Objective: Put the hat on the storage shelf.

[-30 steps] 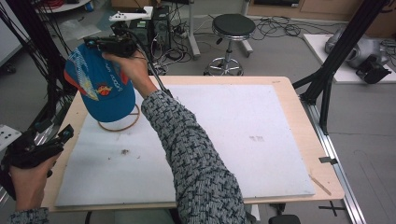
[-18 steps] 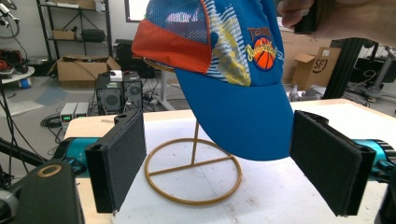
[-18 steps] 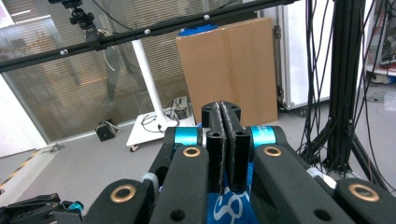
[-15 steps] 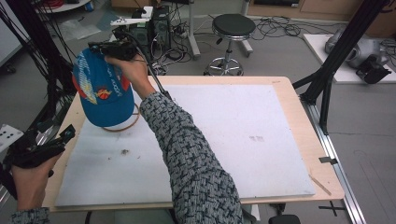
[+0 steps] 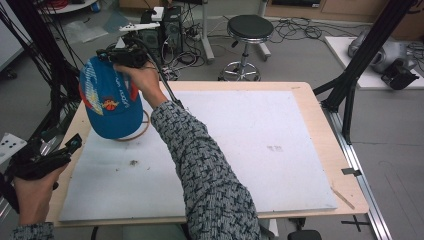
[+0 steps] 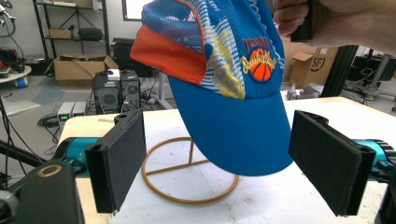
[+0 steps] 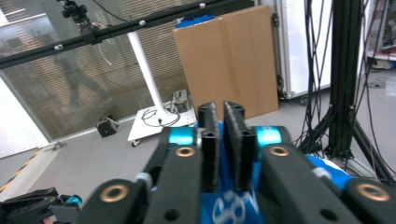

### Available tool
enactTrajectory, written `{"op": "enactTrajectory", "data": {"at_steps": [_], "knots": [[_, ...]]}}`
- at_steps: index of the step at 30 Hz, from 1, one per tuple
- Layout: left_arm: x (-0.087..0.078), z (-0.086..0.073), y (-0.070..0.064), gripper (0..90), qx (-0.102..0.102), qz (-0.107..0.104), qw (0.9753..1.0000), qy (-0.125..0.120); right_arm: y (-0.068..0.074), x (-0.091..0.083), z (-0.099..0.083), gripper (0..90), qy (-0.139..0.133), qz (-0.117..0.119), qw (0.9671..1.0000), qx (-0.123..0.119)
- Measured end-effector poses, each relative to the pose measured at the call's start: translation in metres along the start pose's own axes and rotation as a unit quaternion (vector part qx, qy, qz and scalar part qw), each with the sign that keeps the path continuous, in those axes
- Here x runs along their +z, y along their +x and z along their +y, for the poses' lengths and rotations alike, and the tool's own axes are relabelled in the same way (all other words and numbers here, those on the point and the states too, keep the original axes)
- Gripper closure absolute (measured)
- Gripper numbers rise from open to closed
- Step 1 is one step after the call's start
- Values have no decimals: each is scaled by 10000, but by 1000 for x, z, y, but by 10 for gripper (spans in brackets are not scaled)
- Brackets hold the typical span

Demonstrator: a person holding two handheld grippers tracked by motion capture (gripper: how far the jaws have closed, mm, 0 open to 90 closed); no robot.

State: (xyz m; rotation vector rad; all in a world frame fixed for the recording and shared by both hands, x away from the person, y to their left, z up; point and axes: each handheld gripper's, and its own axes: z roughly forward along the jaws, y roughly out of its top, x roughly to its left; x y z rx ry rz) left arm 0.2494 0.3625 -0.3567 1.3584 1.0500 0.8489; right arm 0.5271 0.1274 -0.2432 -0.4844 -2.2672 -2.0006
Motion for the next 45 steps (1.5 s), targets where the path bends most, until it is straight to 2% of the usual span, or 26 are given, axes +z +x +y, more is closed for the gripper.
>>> {"op": "enactTrajectory", "data": {"at_steps": [13, 21, 29, 39, 45], "knots": [[0, 0, 0, 193, -8, -3, 10000, -3, -4, 1, -4, 761, 63, -146, 9998, 94], [0, 0, 0, 193, -17, -4, 10000, -7, -8, -14, -2, 642, -55, -372, 9992, 110], [2, 0, -1, 193, 17, -28, 10000, 27, -17, -52, 3, 591, -303, -771, 9965, 116], [13, 0, -3, 193, 30, -107, 9999, 48, -32, -119, 5, 558, -511, -1357, 9894, 63], [21, -1, -6, 192, 44, -191, 9998, 98, -37, -155, 4, 523, -600, -1625, 9849, 45]]}}
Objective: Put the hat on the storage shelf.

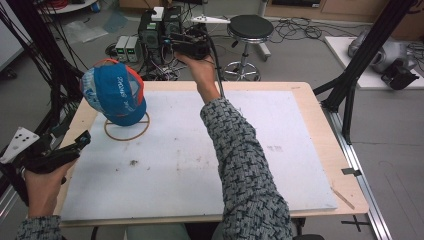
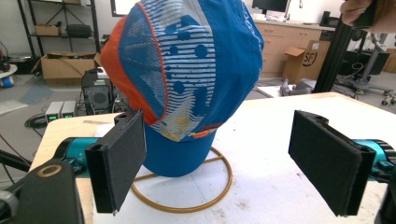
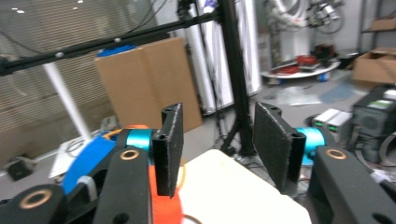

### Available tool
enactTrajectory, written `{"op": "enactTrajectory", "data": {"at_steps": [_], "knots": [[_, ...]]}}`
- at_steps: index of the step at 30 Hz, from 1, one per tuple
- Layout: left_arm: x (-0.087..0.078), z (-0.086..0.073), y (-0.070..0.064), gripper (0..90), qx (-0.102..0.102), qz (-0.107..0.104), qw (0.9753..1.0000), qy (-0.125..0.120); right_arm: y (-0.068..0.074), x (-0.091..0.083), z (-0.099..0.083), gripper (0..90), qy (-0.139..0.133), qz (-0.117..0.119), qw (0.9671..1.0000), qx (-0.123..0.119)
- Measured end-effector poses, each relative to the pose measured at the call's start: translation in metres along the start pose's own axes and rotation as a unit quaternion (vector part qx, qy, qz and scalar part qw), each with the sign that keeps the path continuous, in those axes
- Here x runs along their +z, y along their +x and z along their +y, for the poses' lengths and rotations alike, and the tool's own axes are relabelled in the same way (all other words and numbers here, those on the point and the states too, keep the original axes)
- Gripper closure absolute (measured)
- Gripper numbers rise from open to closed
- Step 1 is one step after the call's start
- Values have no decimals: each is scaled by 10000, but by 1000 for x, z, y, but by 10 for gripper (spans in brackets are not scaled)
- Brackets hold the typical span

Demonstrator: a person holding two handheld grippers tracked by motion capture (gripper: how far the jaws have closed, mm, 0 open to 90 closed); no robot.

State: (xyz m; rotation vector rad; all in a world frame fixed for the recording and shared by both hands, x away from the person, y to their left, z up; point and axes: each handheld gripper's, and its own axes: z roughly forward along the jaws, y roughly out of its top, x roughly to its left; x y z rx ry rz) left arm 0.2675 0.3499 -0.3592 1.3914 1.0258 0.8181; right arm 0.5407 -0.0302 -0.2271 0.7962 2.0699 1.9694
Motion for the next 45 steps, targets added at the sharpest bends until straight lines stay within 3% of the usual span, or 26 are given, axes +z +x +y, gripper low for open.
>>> {"op": "enactTrajectory", "data": {"at_steps": [13, 20, 23, 30, 37, 40, 42, 44, 45], "knots": [[4, -2, -3, 192, 11, -43, 10000, 58, -23, -70, 6, 357, -144, -764, 9969, -129], [2, -3, -3, 192, 4, -36, 10000, 59, -31, -105, 12, 252, -167, -1347, 9906, -191], [3, -3, -3, 193, 16, -36, 10000, 58, -32, -124, 12, 217, -243, -1602, 9864, -261], [5, -4, -6, 192, 23, -67, 9999, 91, -36, -169, 10, 216, -361, -1885, 9809, -308], [7, -5, -6, 192, 38, -80, 9999, 116, -39, -208, -5, 205, -471, -2078, 9766, -286], [7, -5, -7, 192, 37, -88, 9999, 135, -42, -222, -8, 121, -276, -2131, 9766, -24], [7, -5, -7, 192, 31, -82, 9999, 134, -42, -231, -9, 121, -267, -2071, 9779, 140], [7, -5, -7, 192, 46, -92, 9999, 126, -37, -240, -16, 126, -594, -2211, 9734, -65], [7, -5, -7, 192, 48, -90, 9999, 125, -36, -243, -18, 126, -581, -2215, 9734, -73]]}}
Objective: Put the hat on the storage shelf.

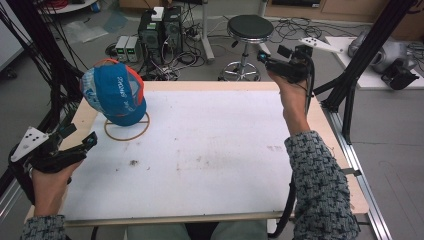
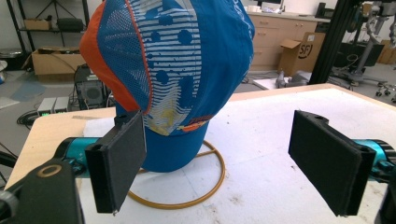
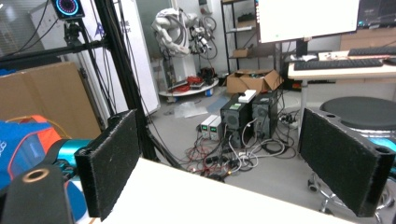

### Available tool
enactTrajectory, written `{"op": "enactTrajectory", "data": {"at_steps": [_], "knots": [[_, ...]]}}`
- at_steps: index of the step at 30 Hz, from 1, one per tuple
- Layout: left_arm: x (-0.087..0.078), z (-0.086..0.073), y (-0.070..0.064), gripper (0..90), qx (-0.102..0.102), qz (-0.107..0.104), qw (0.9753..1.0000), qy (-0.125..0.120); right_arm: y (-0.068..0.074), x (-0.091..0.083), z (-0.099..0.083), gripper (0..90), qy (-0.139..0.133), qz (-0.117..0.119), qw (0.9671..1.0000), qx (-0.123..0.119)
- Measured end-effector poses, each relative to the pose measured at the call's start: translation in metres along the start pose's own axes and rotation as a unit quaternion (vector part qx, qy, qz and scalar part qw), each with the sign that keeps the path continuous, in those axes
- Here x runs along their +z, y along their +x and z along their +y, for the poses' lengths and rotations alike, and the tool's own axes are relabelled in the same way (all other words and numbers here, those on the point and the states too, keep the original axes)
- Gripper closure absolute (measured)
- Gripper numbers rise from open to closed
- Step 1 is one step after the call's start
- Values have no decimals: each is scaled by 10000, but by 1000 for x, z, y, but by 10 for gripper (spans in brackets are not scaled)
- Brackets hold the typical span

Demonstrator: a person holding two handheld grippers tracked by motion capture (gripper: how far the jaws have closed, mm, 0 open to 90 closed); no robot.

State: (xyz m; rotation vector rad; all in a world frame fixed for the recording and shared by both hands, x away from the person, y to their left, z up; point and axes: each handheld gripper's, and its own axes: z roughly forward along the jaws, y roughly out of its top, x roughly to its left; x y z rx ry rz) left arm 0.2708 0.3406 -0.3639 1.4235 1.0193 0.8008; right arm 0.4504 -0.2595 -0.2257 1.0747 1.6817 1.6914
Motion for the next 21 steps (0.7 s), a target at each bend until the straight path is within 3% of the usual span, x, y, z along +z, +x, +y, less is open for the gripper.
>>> {"op": "enactTrajectory", "data": {"at_steps": [8, 21], "knots": [[0, 0, -1, 192, -4, -5, 10000, -12, -6, -27, -22, 126, -34, 41, 9999, 110], [1, -1, -1, 192, -11, 0, 10000, 26, -10, -71, -71, 125, -102, -162, 9998, 18]]}}
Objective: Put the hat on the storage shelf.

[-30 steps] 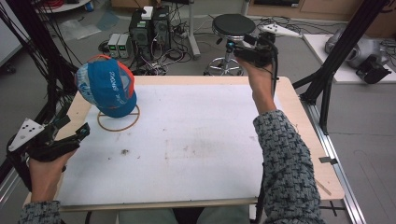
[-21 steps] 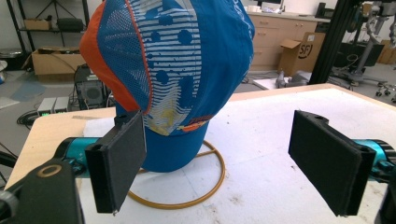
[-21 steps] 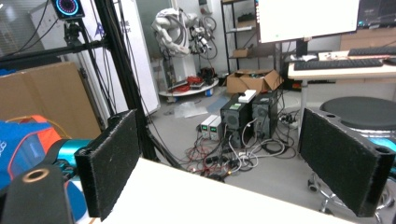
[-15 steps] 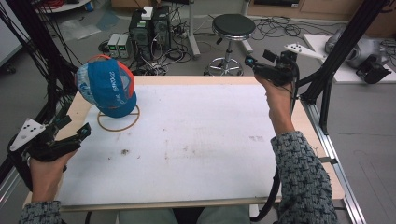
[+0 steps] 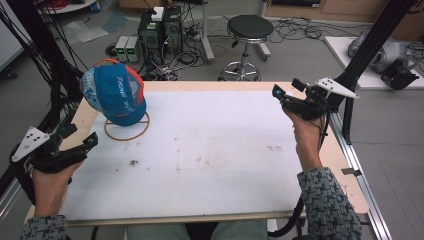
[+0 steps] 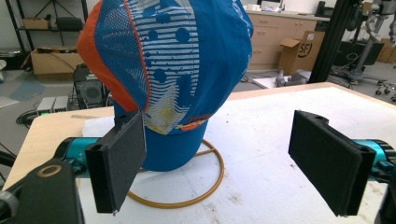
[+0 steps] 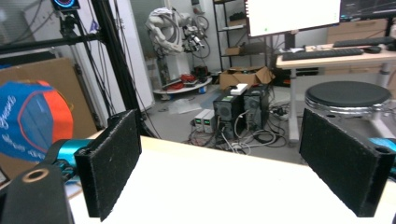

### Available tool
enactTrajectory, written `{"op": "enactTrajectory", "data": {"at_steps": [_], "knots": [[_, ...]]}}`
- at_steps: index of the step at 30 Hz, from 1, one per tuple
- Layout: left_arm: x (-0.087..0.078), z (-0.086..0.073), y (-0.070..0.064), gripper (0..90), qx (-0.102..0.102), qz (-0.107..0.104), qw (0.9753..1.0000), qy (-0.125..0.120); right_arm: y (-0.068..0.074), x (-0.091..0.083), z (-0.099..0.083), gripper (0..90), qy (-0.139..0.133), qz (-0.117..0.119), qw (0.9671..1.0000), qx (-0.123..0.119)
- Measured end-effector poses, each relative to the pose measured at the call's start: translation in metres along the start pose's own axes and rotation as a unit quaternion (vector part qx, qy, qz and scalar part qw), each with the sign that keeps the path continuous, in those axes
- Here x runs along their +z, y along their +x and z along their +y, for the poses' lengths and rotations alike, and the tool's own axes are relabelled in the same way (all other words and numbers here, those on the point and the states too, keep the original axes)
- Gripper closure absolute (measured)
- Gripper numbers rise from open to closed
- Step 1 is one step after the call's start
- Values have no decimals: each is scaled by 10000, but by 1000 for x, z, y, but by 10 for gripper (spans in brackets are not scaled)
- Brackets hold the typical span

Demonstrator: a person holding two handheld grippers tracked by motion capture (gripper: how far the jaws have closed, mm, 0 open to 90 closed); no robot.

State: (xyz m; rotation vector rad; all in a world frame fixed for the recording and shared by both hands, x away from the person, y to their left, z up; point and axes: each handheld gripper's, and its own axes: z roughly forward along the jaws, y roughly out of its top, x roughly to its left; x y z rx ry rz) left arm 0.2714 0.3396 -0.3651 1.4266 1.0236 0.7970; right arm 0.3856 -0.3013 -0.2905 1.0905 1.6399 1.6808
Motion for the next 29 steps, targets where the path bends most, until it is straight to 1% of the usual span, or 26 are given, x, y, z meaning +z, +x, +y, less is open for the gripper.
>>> {"op": "enactTrajectory", "data": {"at_steps": [1, 5, 7, 8, 9, 10, 11, 13, 15, 17, 19, 22, 25, 26, 29], "knots": [[0, 0, 0, 192, -9, 1, 10000, -2, 1, -5, -5, 125, 3, -17, 10000, 11], [1, -1, 1, 192, -3, 7, 10000, 29, 2, -22, -26, 125, -13, -100, 9999, -88], [1, -1, 0, 192, -1, -6, 10000, 23, 4, -29, -37, 124, -31, -162, 9996, -221], [1, -1, -1, 193, 7, -13, 10000, 29, 5, -32, -43, 118, 10, -185, 9994, -279], [2, -1, -1, 193, 4, -13, 10000, 27, 7, -33, -47, 119, 106, -206, 9990, -390], [2, -1, -1, 193, 8, -10, 10000, 35, 8, -36, -53, 119, 43, -242, 9984, -502], [2, -2, -1, 192, 10, -12, 10000, 40, 10, -38, -60, 119, 17, -251, 9982, -539], [1, -2, -1, 193, 12, -12, 10000, 44, 12, -41, -73, 118, 56, -267, 9984, -489], [1, -2, -1, 192, 9, -12, 10000, 37, 13, -44, -88, 119, 106, -296, 9982, -518], [2, -2, -1, 193, 0, -3, 10000, 39, 12, -46, -102, 119, 211, -307, 9977, -569], [2, -3, -1, 192, -4, -7, 10000, 52, 12, -50, -112, 118, 221, -327, 9977, -550], [3, -3, -1, 193, 12, -21, 10000, 69, 11, -54, -120, 118, 207, -341, 9976, -574], [3, -2, -3, 193, 26, -42, 10000, 68, 12, -56, -122, 118, 223, -328, 9976, -576], [4, -2, -3, 193, 30, -44, 10000, 63, 12, -57, -122, 119, 228, -344, 9977, -543], [4, -2, -3, 192, 49, -50, 9999, 75, 11, -58, -122, 118, 188, -326, 9978, -539]]}}
